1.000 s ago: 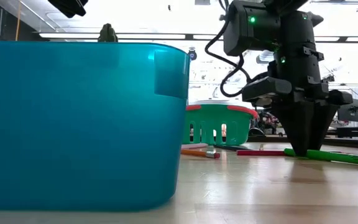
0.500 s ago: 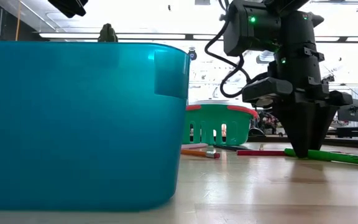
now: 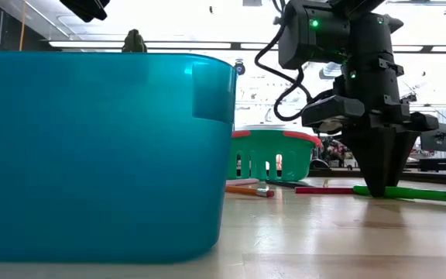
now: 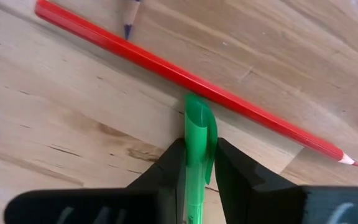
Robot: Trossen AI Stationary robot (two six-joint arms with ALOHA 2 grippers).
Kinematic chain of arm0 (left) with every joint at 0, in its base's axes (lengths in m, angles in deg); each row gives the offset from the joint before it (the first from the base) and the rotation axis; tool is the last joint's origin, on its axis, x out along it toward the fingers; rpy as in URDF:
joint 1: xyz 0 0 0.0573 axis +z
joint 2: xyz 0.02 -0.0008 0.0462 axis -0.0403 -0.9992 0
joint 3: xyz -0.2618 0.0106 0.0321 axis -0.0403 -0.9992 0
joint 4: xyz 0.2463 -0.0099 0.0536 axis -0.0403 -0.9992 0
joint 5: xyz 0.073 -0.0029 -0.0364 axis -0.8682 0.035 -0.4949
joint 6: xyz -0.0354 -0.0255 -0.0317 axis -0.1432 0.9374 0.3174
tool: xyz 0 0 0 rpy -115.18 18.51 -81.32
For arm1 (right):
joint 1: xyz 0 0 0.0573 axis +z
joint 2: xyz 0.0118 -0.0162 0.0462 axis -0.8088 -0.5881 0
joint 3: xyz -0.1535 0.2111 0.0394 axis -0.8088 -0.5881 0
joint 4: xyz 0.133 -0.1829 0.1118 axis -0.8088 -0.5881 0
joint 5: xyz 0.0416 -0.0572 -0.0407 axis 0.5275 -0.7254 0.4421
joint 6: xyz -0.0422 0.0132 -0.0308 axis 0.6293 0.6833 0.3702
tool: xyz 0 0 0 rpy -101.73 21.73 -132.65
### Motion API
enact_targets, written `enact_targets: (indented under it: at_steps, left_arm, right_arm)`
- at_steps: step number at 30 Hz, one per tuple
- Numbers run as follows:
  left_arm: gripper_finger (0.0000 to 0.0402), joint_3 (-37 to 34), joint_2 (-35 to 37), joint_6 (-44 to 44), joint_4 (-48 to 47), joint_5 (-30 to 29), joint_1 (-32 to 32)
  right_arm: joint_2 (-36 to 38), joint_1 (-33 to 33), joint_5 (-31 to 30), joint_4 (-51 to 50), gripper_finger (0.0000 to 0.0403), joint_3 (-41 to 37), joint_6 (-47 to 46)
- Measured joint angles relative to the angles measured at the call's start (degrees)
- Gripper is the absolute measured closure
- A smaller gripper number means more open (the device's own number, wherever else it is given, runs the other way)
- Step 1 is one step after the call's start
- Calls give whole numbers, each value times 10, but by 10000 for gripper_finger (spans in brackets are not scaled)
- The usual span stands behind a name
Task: Sort pens & pencils
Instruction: Put the green pen into the green basket
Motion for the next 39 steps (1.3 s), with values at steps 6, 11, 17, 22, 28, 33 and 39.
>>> enact_targets:
  at_steps: [6, 11, 17, 22, 28, 33, 39]
  left_arm:
    - [330, 0, 0, 0, 0, 0, 0]
    - [330, 0, 0, 0, 0, 0, 0]
    - [330, 0, 0, 0, 0, -1, 0]
    - [330, 0, 0, 0, 1, -1, 0]
    - [330, 0, 0, 0, 1, -2, 0]
    - [330, 0, 0, 0, 1, -2, 0]
    - [330, 0, 0, -9, 1, -3, 0]
  right_arm:
    - [0, 1, -1, 14, 350, 26, 7]
    - [0, 1, -23, 18, 350, 64, 19]
    - [0, -7, -60, 15, 350, 123, 48]
    - [0, -28, -99, 3, 350, 181, 90]
    - [0, -67, -129, -45, 350, 261, 152]
    - [0, -113, -144, -91, 350, 313, 205]
    - [0, -185, -130, -101, 350, 333, 274]
